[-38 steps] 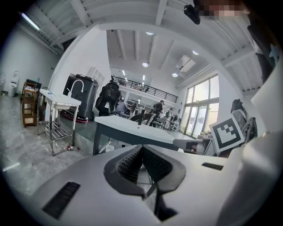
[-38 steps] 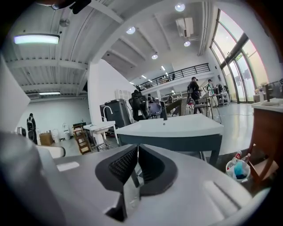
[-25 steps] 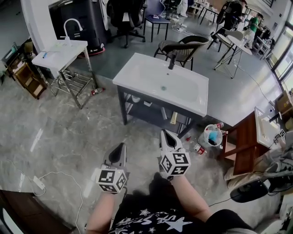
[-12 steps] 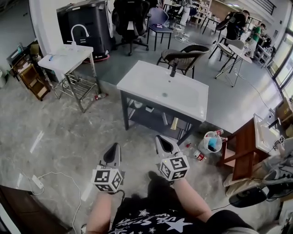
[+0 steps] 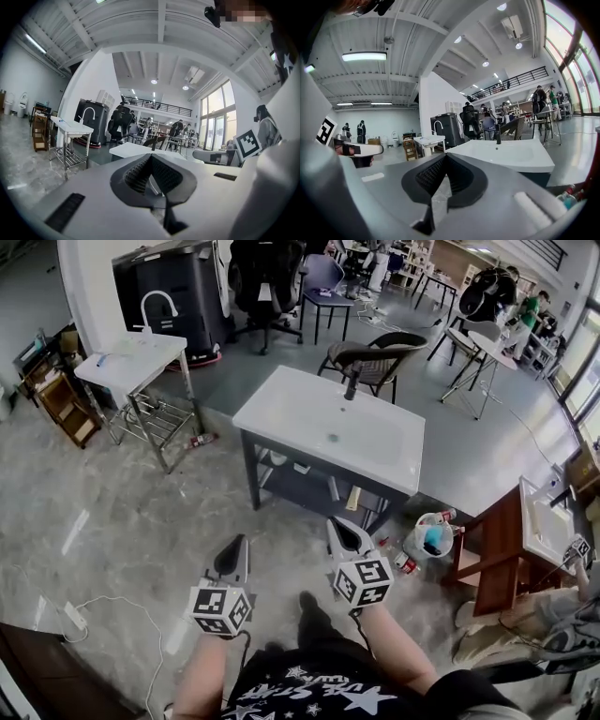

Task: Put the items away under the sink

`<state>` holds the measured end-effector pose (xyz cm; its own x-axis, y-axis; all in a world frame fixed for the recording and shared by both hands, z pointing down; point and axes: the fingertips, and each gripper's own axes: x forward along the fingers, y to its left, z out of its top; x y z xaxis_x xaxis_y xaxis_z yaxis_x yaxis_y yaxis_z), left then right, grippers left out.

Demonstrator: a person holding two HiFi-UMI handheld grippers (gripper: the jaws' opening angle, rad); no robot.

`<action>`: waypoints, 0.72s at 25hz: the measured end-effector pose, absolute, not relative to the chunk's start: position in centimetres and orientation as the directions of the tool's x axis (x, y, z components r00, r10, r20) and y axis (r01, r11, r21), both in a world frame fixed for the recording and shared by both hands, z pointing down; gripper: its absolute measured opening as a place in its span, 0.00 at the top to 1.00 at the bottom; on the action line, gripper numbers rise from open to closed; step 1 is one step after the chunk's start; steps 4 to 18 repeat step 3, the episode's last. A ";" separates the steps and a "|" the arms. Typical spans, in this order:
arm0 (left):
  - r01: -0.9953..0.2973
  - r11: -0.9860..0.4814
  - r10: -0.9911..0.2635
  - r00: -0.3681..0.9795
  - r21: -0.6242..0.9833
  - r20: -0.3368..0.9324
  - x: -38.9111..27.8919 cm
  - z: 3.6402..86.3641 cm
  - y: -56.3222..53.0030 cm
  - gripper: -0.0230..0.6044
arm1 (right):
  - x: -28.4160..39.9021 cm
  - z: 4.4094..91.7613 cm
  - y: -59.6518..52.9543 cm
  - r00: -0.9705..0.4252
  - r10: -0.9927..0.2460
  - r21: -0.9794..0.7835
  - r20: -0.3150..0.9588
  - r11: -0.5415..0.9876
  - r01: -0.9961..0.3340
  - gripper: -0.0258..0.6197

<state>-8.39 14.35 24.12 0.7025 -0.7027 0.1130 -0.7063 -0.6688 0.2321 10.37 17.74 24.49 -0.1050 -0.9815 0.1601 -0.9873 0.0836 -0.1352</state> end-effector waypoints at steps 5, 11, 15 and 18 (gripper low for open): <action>-0.700 -0.672 -0.694 0.709 0.243 0.123 -7.3 24.5 14.5 0.95 | 12.0 24.7 18.0 -0.082 -0.981 -0.132 0.175 0.059 -0.990 0.96; -0.700 -0.672 -0.694 0.709 0.243 0.123 -7.3 24.5 14.5 0.95 | 12.0 24.7 18.0 -0.082 -0.981 -0.132 0.175 0.059 -0.990 0.96; -0.700 -0.672 -0.694 0.709 0.243 0.123 -7.3 24.5 14.5 0.95 | 12.0 24.7 18.0 -0.082 -0.981 -0.132 0.175 0.059 -0.990 0.96; -0.700 -0.672 -0.694 0.709 0.243 0.123 -7.3 24.5 14.5 0.95 | 12.0 24.7 18.0 -0.082 -0.981 -0.132 0.175 0.059 -0.990 0.96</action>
